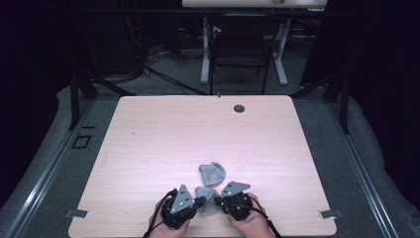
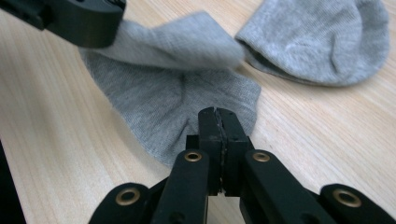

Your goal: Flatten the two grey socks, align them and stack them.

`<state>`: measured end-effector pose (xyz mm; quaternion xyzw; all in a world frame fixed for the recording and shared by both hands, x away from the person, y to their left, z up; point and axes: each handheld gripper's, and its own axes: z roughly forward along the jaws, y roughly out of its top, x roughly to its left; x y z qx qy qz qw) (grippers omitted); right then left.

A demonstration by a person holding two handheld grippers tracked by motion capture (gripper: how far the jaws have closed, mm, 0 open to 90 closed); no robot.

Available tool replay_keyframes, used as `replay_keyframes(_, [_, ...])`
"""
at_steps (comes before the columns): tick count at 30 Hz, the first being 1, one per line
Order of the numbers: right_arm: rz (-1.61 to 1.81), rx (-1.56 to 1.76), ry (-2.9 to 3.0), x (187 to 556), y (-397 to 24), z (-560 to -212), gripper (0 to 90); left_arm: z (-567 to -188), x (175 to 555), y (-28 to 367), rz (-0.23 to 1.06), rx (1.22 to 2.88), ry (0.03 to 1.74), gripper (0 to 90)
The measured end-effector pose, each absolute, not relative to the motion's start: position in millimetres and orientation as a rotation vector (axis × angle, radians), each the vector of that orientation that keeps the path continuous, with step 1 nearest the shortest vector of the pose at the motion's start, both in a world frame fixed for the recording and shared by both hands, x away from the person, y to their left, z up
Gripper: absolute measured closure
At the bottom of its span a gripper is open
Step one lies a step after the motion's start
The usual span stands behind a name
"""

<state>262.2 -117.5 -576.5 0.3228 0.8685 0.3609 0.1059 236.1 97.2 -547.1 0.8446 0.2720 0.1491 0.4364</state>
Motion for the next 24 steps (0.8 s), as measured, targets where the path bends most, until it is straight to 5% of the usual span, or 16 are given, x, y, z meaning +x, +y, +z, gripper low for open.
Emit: replay_keyframes(24, [1.009, 1.011, 2.546, 252, -124, -573, 88.5, -556, 230, 137, 0.383, 2.134, 0.825, 84.7])
